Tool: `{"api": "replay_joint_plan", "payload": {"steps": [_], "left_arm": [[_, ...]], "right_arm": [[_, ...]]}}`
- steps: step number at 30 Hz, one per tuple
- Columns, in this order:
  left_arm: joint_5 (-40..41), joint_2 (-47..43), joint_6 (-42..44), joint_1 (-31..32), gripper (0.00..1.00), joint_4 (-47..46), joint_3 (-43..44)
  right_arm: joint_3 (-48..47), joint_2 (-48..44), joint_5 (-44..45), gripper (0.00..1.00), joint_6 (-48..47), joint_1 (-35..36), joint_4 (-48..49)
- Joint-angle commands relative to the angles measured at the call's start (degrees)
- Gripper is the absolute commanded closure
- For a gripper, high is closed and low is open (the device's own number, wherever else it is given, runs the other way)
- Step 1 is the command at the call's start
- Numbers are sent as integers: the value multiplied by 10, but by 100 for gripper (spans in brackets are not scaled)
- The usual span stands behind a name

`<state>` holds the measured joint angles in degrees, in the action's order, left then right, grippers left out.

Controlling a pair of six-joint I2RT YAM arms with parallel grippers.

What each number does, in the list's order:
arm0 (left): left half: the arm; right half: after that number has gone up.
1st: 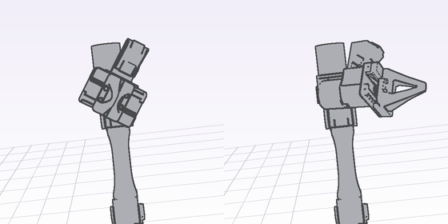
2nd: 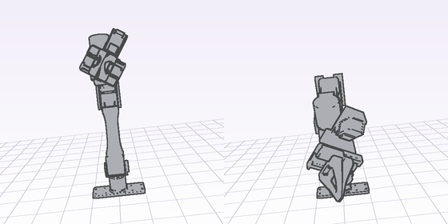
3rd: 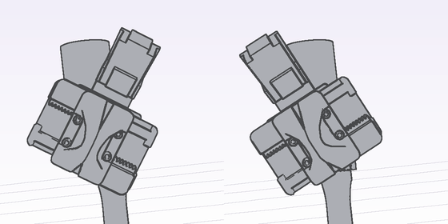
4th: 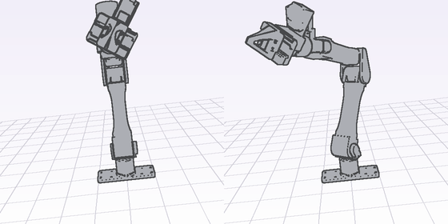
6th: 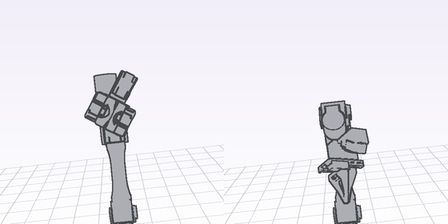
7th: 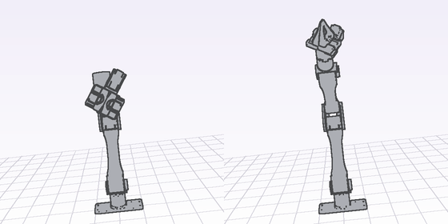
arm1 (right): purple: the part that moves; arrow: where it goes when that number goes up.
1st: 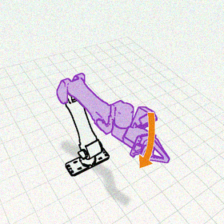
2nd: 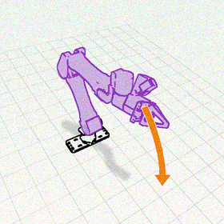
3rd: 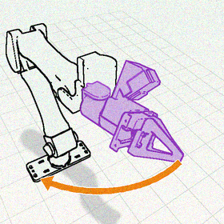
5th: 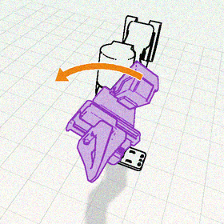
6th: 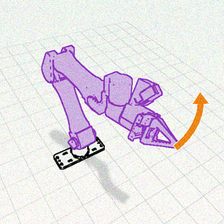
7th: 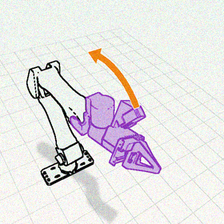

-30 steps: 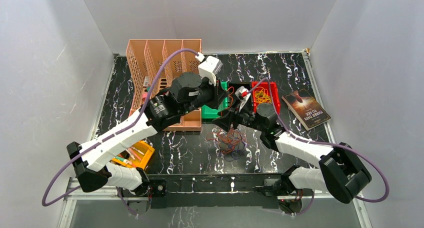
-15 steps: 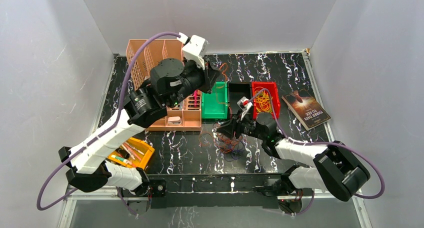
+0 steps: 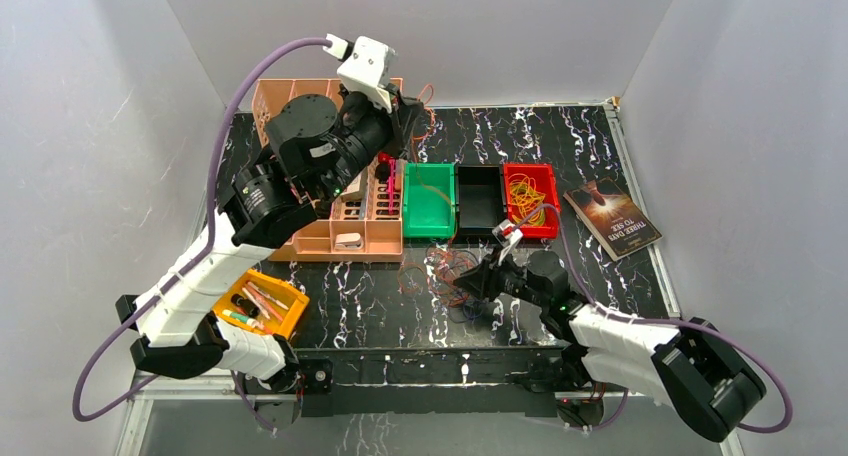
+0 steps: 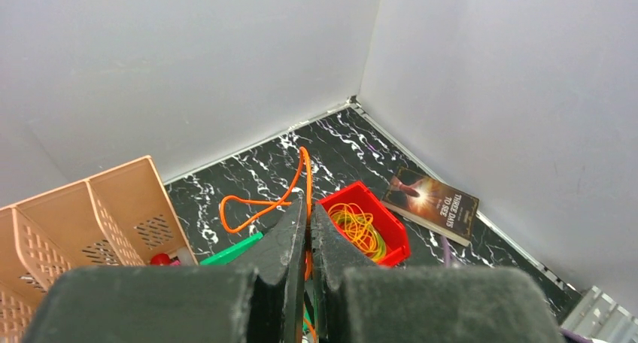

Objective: Untangle the cables

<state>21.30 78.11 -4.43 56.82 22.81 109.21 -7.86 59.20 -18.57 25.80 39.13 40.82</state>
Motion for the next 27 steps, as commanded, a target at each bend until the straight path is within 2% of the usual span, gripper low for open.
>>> {"api": "replay_joint_plan", "payload": {"steps": [1,10,16,18,20,27], "left_arm": [[30,-1,39,2,100,6,35],[35,0,46,2,100,8,44],[28,0,48,2,100,12,50],[29,0,48,3,100,12,49],[30,0,48,2,100,14,50],[31,0,44,2,100,14,48]], "right_arm": [[17,-52,20,62,16,3,-16],[10,-155,41,61,-2,2,-137],[-35,-192,60,38,-23,3,-157],[-55,-181,67,28,-36,3,-142],[-78,-152,67,22,-46,3,-122],[-153,14,31,19,-47,3,-25]]}}
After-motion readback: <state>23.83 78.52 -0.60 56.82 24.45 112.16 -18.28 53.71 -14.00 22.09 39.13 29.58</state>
